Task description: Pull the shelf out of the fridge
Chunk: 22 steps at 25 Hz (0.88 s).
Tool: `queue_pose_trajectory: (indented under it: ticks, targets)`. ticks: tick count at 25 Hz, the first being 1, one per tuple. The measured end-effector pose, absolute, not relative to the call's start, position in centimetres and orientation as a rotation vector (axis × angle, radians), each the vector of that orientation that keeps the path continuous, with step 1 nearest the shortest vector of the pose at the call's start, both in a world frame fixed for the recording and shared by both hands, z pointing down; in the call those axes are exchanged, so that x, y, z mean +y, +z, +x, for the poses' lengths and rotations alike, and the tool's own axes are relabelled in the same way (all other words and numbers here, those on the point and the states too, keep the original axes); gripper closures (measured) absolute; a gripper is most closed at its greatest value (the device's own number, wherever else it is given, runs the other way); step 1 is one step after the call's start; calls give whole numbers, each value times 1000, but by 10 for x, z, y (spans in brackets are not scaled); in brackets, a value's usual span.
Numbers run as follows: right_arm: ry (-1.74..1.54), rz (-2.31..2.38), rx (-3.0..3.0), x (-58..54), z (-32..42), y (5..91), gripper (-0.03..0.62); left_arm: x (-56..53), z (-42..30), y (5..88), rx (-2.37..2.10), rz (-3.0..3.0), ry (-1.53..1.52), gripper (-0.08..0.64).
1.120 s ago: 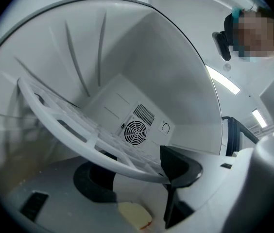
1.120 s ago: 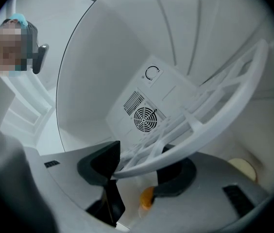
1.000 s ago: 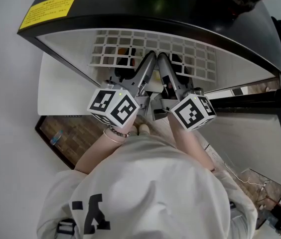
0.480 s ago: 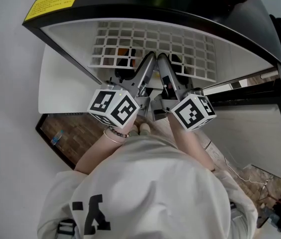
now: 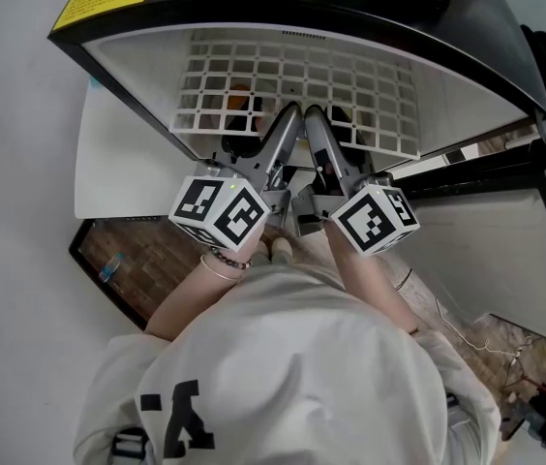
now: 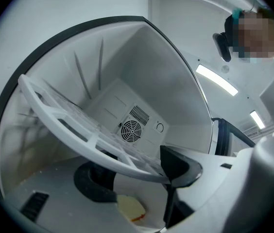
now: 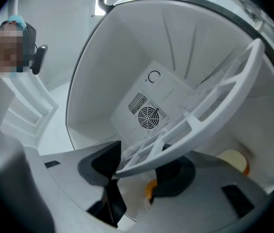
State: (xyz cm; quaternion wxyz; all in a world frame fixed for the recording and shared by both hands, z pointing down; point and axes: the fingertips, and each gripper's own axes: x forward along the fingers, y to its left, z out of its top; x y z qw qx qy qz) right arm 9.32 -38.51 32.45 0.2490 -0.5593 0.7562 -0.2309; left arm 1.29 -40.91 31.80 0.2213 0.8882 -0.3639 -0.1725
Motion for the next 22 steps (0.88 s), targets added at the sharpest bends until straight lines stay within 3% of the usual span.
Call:
queue_pose_trajectory:
  ticks: [22]
  targets:
    - [-605, -1541, 1977, -359, 87, 325, 394, -386, 5, 318, -957, 2478, -516, 291]
